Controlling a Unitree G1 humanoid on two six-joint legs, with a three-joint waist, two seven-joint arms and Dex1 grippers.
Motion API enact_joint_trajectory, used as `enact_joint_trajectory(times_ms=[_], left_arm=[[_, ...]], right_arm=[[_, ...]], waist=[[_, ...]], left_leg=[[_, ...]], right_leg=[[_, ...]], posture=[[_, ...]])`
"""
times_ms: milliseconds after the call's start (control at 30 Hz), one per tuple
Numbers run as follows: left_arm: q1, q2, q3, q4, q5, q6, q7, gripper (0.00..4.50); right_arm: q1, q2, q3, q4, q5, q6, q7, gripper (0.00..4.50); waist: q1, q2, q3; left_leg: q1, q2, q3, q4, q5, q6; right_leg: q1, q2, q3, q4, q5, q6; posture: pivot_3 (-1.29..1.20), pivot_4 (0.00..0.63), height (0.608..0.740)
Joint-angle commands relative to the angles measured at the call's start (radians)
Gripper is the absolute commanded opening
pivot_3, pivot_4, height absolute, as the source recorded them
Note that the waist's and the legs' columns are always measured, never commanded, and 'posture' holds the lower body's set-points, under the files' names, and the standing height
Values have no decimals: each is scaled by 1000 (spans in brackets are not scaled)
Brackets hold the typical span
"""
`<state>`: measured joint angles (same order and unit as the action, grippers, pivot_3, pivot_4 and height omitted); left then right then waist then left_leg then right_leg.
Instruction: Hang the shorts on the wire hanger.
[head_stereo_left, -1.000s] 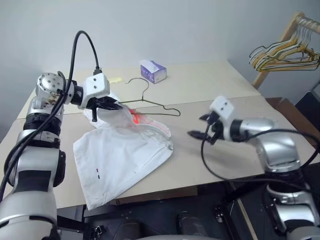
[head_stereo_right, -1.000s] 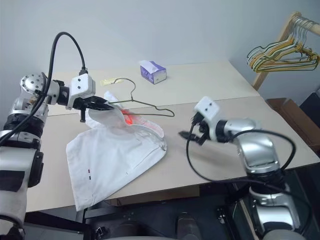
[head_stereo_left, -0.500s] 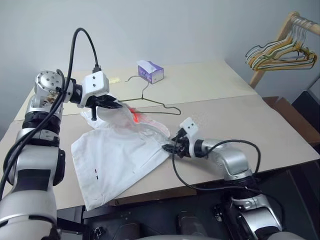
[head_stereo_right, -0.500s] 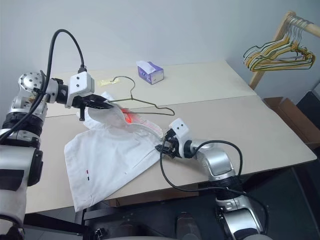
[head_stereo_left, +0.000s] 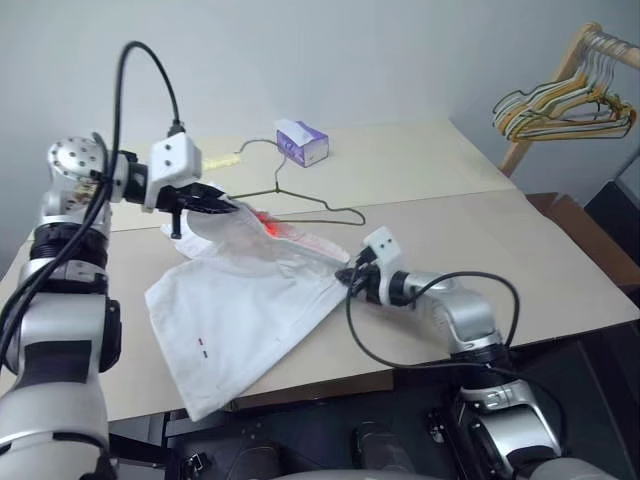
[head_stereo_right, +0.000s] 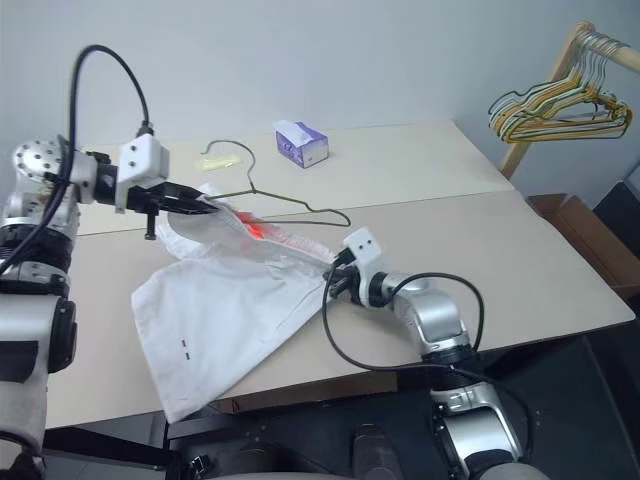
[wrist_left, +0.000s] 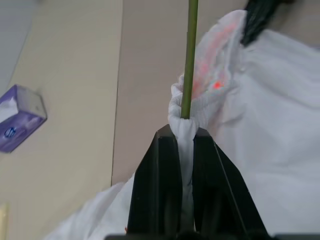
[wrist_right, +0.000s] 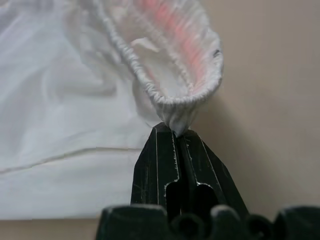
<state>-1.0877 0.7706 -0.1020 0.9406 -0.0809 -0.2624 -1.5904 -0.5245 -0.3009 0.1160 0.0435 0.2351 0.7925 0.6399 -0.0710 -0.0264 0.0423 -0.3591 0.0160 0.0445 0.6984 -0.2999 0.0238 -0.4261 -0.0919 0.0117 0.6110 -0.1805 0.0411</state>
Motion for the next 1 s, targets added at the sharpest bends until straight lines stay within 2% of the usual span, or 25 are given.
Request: enact_joint_trajectory(times_ms=[33,167,367,700,867,1000], left_arm=[[18,71,-32,-96,-136,16,-24,0],[25,122,-95,-127,-196,22,-24,0],[7,116,-97,-74,-127,-5,-24,0],[-21,66,-71,-15,-24,-20,30,0],[-25,61,-66,-24,-22,-37,-10,0],[-44,54,-74,-51,-4,-52,-7,0]], right_arm=[[-62,-70,-69,11,38,-11,52,25],[-108,-152,-86,63,59,-31,124,25],[-109,-217,-68,36,51,-73,171,25],[-72,-335,20,-127,-4,-171,244,25],[-157,-392,53,-132,-23,-137,285,25],[-316,-457,144,-171,-45,-103,396,25]], waist=[[-1,0,0],[2,0,0],[3,0,0],[2,0,0],[0,0,0],[-1,1,0]], left_leg=[[0,0,0,0,0,0],[0,0,-1,0,0,0],[0,0,-1,0,0,0],[0,0,0,1,0,0],[0,0,1,1,0,0],[0,0,2,1,0,0]], right_leg=[[0,0,0,0,0,0],[0,0,0,0,0,0],[0,0,0,0,0,0],[0,0,0,0,0,0],[0,0,0,0,0,0],[-2,0,1,-1,0,0]], posture=[[-21,0,740],[-18,0,740],[-21,0,740],[-36,0,740],[-45,0,740],[-58,0,740]])
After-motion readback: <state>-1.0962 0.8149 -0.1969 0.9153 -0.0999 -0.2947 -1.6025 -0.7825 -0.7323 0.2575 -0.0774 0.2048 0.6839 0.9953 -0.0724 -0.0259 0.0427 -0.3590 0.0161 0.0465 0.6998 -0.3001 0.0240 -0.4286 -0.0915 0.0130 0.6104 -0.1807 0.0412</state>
